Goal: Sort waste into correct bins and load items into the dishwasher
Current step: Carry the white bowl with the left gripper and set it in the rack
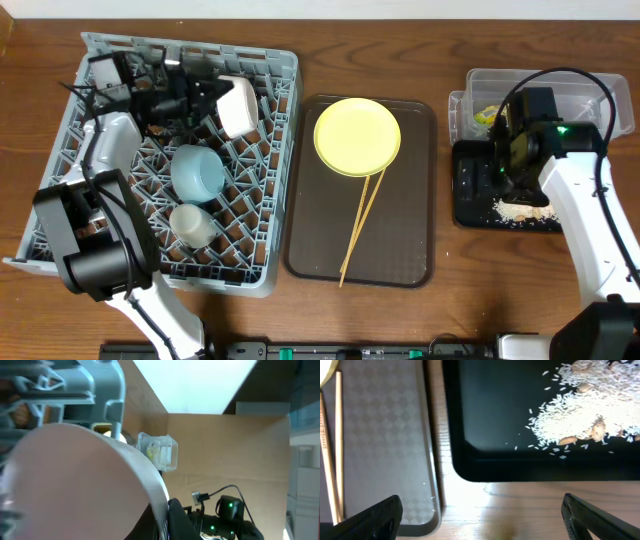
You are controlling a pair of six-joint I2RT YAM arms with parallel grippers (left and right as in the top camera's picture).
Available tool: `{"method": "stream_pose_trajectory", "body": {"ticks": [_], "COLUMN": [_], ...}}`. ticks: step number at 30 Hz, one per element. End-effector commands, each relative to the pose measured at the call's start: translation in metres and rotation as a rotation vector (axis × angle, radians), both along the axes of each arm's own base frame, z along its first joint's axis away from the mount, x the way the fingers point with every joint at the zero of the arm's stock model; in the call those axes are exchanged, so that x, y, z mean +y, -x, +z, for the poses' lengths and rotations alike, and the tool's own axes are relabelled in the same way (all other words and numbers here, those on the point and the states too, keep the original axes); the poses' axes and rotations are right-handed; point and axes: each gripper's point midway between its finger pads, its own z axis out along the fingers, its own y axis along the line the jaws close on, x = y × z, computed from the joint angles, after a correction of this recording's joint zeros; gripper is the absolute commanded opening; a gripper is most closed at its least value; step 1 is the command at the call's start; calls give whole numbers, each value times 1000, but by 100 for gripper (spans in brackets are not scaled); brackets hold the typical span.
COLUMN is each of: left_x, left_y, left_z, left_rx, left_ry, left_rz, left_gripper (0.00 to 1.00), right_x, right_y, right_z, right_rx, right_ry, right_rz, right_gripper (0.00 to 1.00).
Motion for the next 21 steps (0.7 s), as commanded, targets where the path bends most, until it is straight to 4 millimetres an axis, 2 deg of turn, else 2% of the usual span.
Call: {"method": "stream_pose_trajectory", "body": {"ticks": [1,3,4,5,6,9,15,18,21], "left_x": [17,25,29,33,36,44,54,57,62], "left_y": [-5,-5,-5,-5,-5,-5,-2,-2,-3], "left_z": [-28,-28,-28,-28,-28,-27,-23,-12,2], "left_rx": [75,75,76,75,76,75,76,45,11], "left_ry": [-33,-31,-31,-31,-30,-27,-17,-43,-105], "left_rz": [68,84,94,101,108,123,142,156,196], "left_gripper": [6,7,12,24,29,42,61,75,82], "right_x": [-3,-4,-4,-3,-3,-4,-5,-5,-6], "right_y": [-2,-2,-2,-2,-2,-2,-2,-2,0], "right_z": [8,8,8,8,8,8,8,8,8], "right_rx": [-28,-28,-28,-28,-28,-28,-28,-26,-22], "right_ry": [4,5,5,4,4,5,5,5,5], "right_rz": [-17,-19,-19,-16,-15,-20,-22,-23,-25], "right_gripper": [99,99,99,99,99,99,99,99,99]}}
